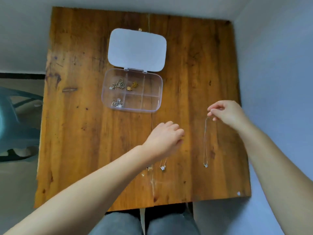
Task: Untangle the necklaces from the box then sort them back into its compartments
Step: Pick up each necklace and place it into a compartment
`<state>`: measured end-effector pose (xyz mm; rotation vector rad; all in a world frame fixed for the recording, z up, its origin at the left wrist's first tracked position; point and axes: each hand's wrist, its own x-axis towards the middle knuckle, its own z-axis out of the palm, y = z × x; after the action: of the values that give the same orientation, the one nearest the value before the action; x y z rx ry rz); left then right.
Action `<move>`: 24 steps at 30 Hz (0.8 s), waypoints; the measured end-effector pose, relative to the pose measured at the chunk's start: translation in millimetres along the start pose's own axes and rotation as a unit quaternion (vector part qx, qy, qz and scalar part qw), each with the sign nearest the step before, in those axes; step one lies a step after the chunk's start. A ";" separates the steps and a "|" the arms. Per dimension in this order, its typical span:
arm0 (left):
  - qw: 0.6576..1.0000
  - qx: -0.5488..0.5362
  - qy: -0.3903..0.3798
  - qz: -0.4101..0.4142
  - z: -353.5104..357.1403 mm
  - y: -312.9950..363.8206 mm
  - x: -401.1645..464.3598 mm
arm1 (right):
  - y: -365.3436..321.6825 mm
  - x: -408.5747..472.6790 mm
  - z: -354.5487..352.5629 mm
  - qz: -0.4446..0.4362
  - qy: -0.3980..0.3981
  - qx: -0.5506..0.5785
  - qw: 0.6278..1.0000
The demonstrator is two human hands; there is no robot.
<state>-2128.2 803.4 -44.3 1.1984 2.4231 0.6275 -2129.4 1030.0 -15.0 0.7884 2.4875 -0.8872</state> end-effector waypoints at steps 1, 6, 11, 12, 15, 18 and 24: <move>1.000 -0.005 -0.030 0.005 16.5 16.5 6.1 | 25.3 -3.5 -3.0 0.029 0.005 -0.014 0.999; 0.992 -0.017 -0.118 0.029 87.2 75.1 21.1 | 89.8 -8.1 17.8 0.060 0.026 -0.065 0.996; 0.980 0.059 -0.162 0.101 119.2 79.1 15.3 | 78.2 13.6 44.0 -0.040 0.075 -0.072 0.994; 0.978 0.065 -0.163 0.111 119.8 77.1 15.5 | 75.8 17.4 47.1 -0.055 0.085 -0.081 0.992; 0.977 0.073 -0.162 0.121 117.9 75.0 19.4 | 72.8 25.5 50.5 -0.090 0.104 -0.113 0.984; 0.979 0.081 -0.145 0.115 115.7 79.5 21.6 | 73.6 27.3 48.6 -0.101 0.086 -0.131 0.983; 0.983 0.120 -0.132 0.052 103.9 72.6 17.3 | 70.0 20.3 44.1 -0.088 0.045 -0.174 0.980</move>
<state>-2039.0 880.3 -94.2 1.4108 2.2669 0.1889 -2094.6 1053.2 -89.3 0.5052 2.7183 -0.4546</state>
